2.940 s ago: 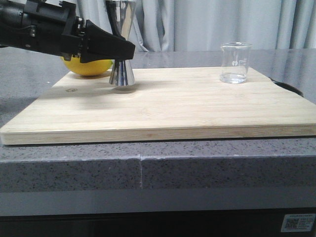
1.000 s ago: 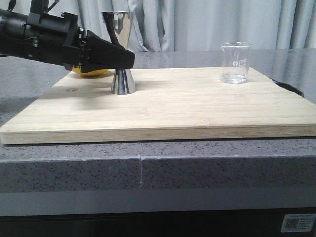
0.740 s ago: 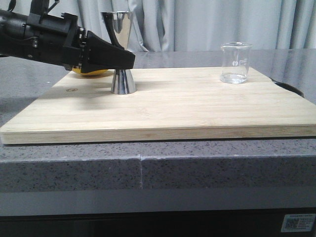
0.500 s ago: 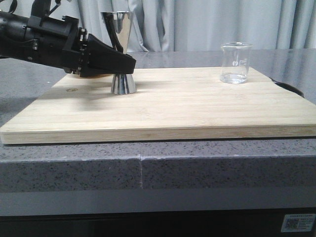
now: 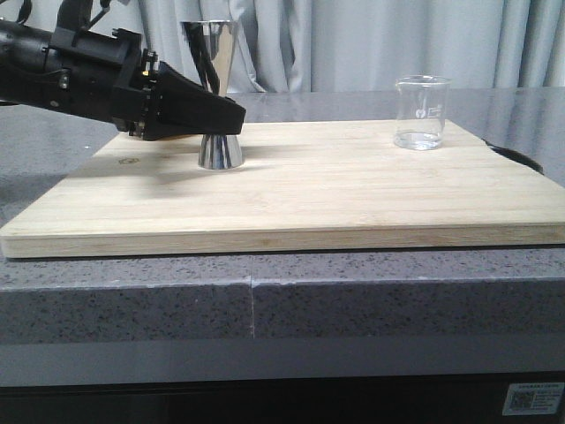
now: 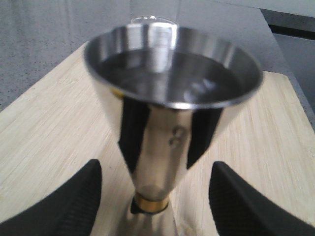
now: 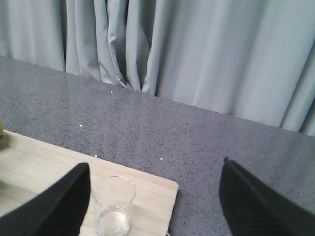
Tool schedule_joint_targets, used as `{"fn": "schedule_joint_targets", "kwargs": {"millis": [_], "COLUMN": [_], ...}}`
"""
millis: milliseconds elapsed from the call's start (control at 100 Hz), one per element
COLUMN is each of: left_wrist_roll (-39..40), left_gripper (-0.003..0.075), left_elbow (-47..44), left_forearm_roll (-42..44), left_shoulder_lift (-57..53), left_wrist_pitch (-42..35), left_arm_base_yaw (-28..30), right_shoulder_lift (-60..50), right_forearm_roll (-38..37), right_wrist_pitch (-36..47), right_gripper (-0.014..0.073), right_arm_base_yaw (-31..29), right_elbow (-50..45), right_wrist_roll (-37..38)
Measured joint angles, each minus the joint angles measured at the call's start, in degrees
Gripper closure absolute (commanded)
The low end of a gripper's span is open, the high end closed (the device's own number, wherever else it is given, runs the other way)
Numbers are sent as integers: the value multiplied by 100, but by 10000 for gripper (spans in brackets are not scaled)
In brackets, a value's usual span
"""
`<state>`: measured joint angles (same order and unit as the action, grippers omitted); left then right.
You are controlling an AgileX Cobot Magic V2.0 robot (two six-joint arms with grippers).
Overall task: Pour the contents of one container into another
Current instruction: 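Open the left gripper and withdraw it from the jigger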
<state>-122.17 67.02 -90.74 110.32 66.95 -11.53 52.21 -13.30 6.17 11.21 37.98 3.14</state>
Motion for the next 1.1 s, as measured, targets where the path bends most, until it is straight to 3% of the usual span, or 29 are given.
{"fn": "schedule_joint_targets", "kwargs": {"millis": [750, 1100], "left_wrist_roll": [140, 427], "left_gripper": [265, 265], "left_elbow": [0, 0], "left_forearm_roll": [280, 689], "left_shoulder_lift": [-259, -567], "left_wrist_pitch": [-20, -8], "left_arm_base_yaw": [5, 302], "right_shoulder_lift": [0, 0], "right_forearm_roll": [0, 0], "right_wrist_pitch": [0, 0], "right_gripper": [99, 99], "right_arm_base_yaw": [0, 0], "right_elbow": [0, 0], "right_wrist_roll": [0, 0]}}
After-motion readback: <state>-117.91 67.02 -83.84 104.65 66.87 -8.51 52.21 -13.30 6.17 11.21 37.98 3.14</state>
